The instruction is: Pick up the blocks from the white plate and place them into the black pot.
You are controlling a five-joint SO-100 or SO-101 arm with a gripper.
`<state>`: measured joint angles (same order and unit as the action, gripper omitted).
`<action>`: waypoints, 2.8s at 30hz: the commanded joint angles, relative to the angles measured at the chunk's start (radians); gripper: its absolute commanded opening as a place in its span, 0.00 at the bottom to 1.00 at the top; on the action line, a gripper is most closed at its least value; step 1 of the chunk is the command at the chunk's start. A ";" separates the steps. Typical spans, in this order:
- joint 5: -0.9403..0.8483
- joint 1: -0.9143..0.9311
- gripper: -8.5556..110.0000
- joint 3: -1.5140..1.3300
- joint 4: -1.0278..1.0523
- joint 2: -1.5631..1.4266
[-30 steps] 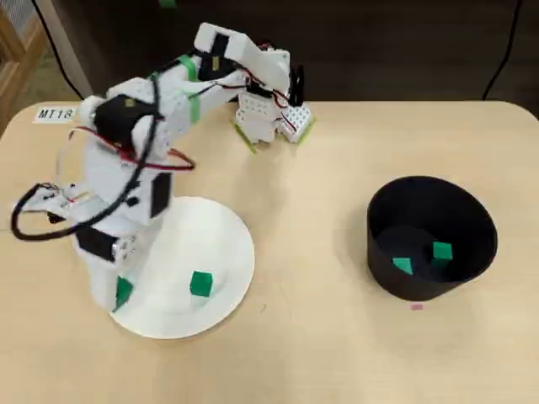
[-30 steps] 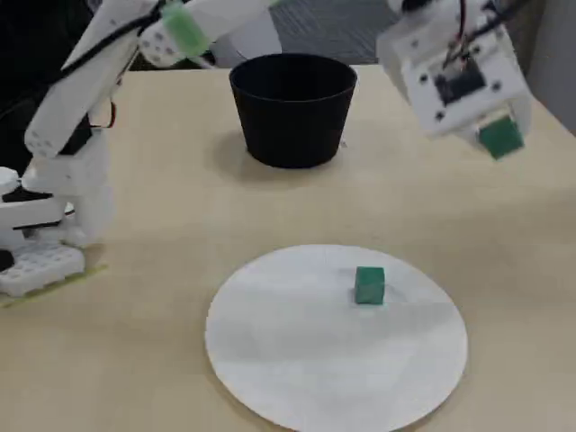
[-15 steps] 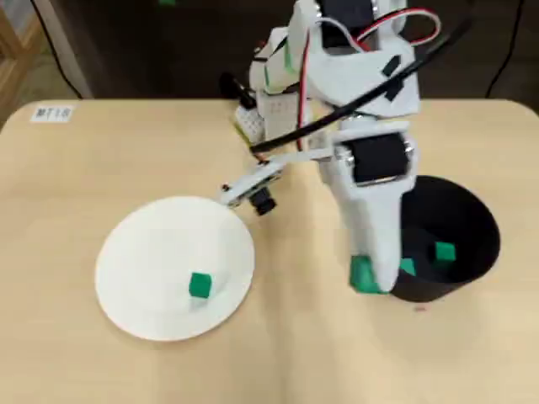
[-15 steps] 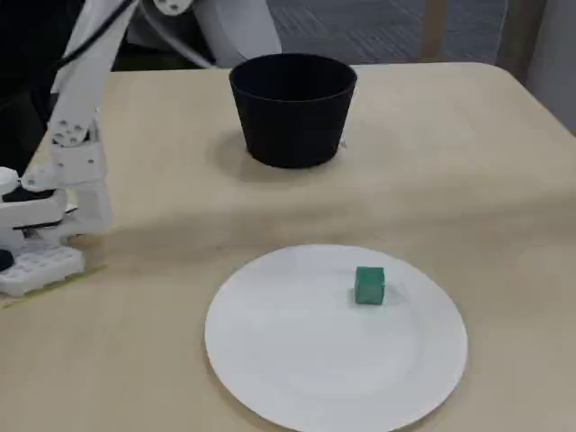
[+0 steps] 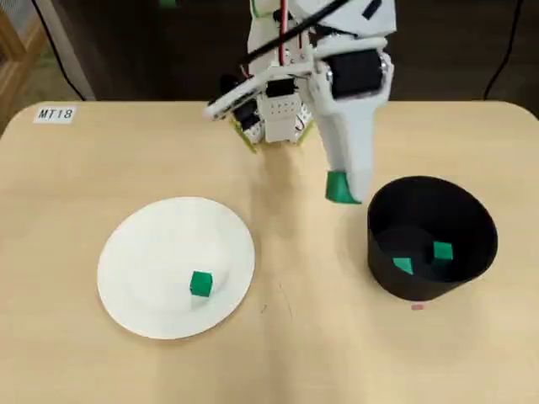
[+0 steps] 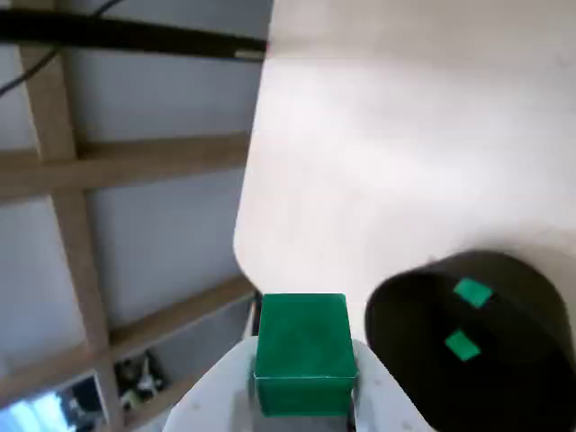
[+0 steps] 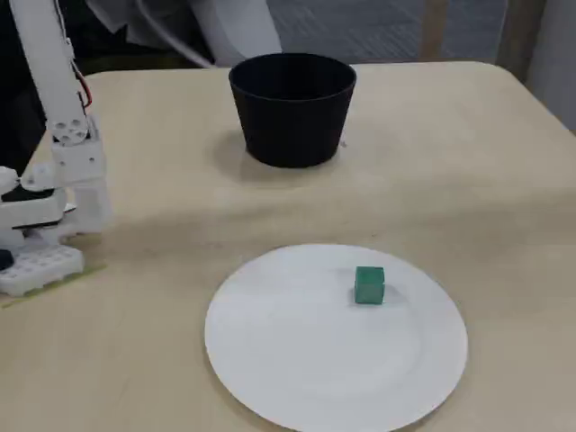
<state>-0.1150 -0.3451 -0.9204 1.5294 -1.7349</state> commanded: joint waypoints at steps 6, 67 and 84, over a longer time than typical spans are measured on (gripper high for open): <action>0.067 -0.207 0.05 -0.632 -0.387 -0.241; -0.009 0.439 0.05 -0.400 -0.011 0.084; -0.067 0.637 0.05 -0.698 -0.305 0.072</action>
<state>-0.1733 0.3114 -1.6061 1.2809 -1.6306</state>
